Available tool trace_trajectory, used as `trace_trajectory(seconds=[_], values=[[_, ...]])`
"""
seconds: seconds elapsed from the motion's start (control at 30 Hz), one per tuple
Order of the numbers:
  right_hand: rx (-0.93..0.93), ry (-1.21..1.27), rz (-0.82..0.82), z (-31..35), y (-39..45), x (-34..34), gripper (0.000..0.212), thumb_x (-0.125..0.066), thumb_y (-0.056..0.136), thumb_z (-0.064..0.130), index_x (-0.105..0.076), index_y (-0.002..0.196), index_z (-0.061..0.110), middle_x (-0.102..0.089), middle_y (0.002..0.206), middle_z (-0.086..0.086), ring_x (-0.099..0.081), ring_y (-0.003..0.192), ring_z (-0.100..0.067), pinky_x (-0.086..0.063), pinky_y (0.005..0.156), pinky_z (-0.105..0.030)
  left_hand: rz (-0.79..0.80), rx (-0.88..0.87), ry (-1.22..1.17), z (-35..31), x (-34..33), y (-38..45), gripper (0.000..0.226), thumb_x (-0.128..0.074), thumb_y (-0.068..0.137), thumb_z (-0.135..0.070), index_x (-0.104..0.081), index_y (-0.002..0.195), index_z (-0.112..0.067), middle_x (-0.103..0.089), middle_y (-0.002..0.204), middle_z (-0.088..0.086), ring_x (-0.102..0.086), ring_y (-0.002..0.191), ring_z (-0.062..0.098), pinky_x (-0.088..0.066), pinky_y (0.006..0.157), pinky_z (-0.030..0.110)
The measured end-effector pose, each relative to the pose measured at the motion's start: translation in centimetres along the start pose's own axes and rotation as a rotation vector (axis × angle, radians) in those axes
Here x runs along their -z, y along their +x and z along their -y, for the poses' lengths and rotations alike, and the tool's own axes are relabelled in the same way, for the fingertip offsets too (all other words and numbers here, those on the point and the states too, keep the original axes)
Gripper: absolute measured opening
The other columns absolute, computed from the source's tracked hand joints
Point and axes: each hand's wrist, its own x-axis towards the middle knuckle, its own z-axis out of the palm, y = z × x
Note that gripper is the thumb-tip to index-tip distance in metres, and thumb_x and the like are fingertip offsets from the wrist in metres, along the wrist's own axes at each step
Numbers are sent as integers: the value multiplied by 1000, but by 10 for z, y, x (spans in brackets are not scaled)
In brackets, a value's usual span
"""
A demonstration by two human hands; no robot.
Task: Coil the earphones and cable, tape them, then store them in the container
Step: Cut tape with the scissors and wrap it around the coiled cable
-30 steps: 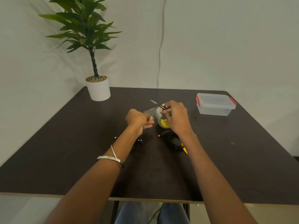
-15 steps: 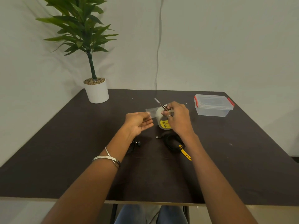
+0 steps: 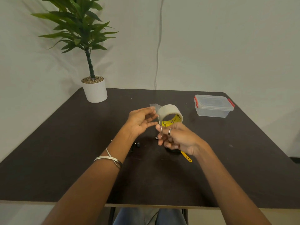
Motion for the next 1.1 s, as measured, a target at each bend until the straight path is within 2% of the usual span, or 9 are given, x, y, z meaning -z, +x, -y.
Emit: trace_trajectory(seconds=[0.07,0.2,0.27,0.33,0.43,0.67,0.9,1.1], values=[[-29,30,40,1,2,2,44,-62,88,44,-61,77,2,-66,69,-17,-43,44,-13,-22,33,-16,8,-8,-12,-1,0,-2,19,-66,84,0,-66,103,4,-67,75,11,-67,74,21,-55,82,52],[-32,51,71,1,6,6,52,-61,87,49,-61,82,-2,-66,75,-22,-42,41,-14,-22,31,-14,24,-16,-22,-4,3,-6,17,-66,84,1,-66,101,5,-68,75,11,-67,71,20,-59,58,39],[-20,40,91,-1,9,6,54,-60,87,52,-62,84,-1,-66,78,-22,-42,41,-13,-23,31,-14,48,-12,-34,-4,5,-6,10,-65,84,2,-68,93,2,-69,73,11,-67,73,21,-59,62,39],[-20,10,103,-1,12,6,53,-59,87,53,-61,85,0,-66,77,-21,-43,41,-12,-23,31,-14,73,-8,-40,-4,7,-5,6,-66,83,4,-69,88,1,-70,72,12,-67,75,22,-58,75,45],[-13,0,113,-2,14,4,51,-59,87,52,-60,84,1,-66,76,-19,-42,41,-12,-21,31,-14,102,-18,-28,-2,9,-3,8,-66,81,5,-68,89,5,-70,77,16,-67,79,26,-55,86,49],[48,27,111,-7,18,4,48,-57,90,48,-61,79,2,-65,77,-21,-41,41,-12,-19,31,-14,106,-46,-72,-2,8,-4,17,-64,83,6,-64,99,12,-69,87,25,-71,80,32,-59,77,44],[69,50,131,-9,17,6,46,-56,90,46,-62,79,1,-65,76,-19,-40,44,-12,-19,32,-14,99,-47,-70,-2,11,-3,21,-64,83,6,-62,102,14,-67,90,28,-71,85,35,-56,84,47],[75,52,101,-7,23,5,47,-60,85,49,-62,76,3,-65,74,-18,-39,44,-13,-20,32,-14,94,-57,-70,-2,9,-5,23,-63,83,7,-62,104,16,-65,100,33,-70,89,37,-57,82,45]])
